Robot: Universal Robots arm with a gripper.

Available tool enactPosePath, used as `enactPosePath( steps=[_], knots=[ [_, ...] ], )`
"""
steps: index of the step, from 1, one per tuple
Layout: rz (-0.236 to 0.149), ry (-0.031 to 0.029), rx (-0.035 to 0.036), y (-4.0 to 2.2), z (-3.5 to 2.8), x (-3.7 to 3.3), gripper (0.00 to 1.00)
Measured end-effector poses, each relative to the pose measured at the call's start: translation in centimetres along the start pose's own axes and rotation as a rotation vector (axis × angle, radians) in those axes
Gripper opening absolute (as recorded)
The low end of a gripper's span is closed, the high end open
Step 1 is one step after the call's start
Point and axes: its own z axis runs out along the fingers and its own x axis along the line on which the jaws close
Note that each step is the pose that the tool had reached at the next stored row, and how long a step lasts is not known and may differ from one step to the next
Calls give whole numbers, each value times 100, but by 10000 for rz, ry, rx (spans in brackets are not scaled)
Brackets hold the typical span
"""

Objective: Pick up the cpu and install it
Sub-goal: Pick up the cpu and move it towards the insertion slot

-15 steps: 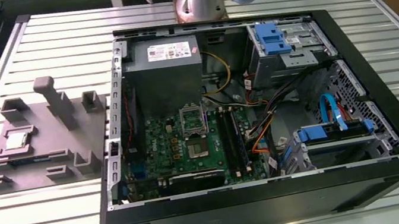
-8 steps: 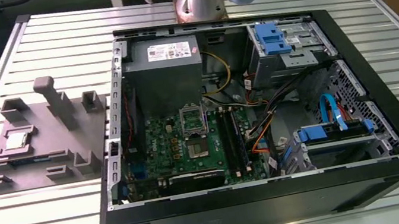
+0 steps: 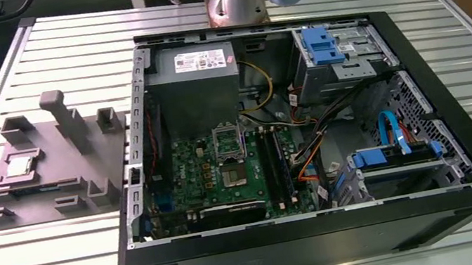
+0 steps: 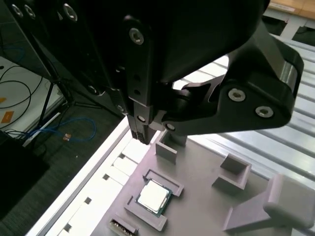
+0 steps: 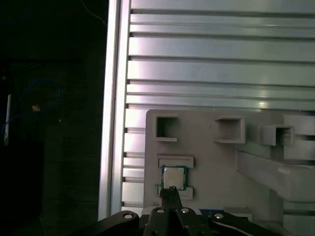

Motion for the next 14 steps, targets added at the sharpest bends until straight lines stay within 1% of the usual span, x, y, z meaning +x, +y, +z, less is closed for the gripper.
enactPosePath(
  steps=[6,7,11,12,13,14],
  knots=[
    [-73,5,7,-13,108,-7,10],
    [-92,6,9,-15,157,-21,10],
    [-147,6,28,-20,228,-82,11],
    [-148,6,30,-21,246,-89,16],
    [-147,7,33,-22,265,-92,16],
    [-147,8,34,-23,282,-93,23]
  ],
)
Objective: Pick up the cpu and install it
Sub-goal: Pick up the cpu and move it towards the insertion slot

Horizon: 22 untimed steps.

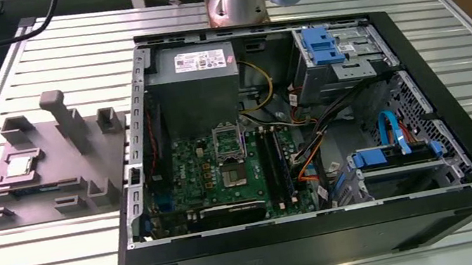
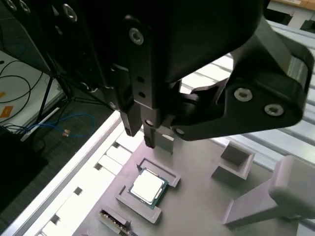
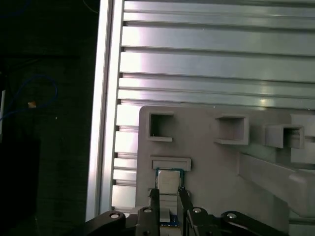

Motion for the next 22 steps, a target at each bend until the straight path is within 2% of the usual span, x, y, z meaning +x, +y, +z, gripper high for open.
enactPosePath(
  steps=[1,2,12,14,15,17,19,20,22],
  knots=[
    [0,-1,1,-1,18,-1,23],
    [-1,-2,2,-3,36,-2,30],
    [-39,-11,24,-21,207,-6,31],
    [-60,-16,37,-25,233,-7,42],
    [-71,-18,44,-27,247,-8,42],
    [-100,-19,59,-30,275,-9,54],
    [-128,-17,67,-33,309,-10,54],
    [-134,-18,70,-34,325,-10,61],
    [-136,-25,71,-34,329,-11,61]
  ],
)
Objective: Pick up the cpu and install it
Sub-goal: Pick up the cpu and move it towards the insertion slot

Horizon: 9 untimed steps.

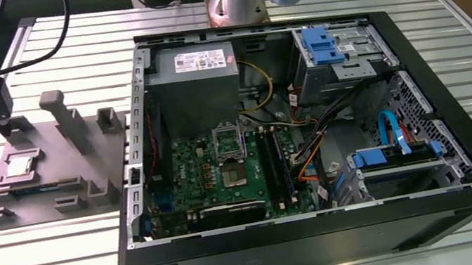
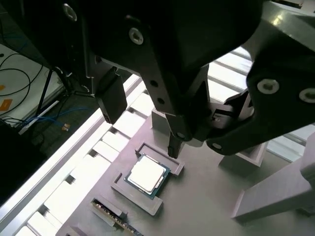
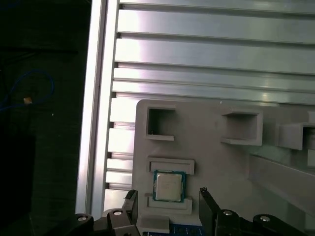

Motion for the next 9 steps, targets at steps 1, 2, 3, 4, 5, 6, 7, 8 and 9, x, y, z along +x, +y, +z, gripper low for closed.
enactPosePath(
  steps=[1,2,3,4,5,6,7,8,9],
  knots=[
    [0,-2,1,0,0,0,61],
    [0,-5,0,0,0,0,61],
    [0,-7,0,0,0,0,61],
    [0,-10,0,0,0,0,61],
    [0,-12,1,0,0,0,61],
    [0,-14,1,0,0,0,61],
    [0,-16,1,0,0,0,61],
    [0,-18,1,0,0,0,61],
    [-1,-20,2,0,0,0,61]
  ],
)
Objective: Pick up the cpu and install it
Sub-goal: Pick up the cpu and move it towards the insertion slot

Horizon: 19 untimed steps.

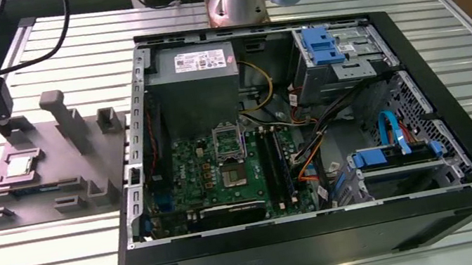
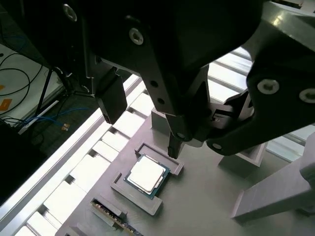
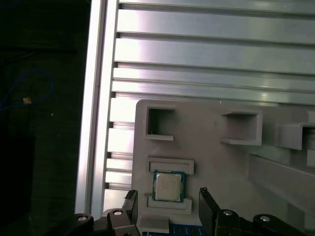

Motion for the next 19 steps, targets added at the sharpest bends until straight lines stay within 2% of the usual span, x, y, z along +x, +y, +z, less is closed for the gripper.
enactPosePath(
  steps=[8,13,19],
  knots=[
    [0,-18,3,0,6,0,61],
    [-1,-23,15,-9,88,-2,61],
    [-213,-20,20,-77,183,4,61]
  ],
)
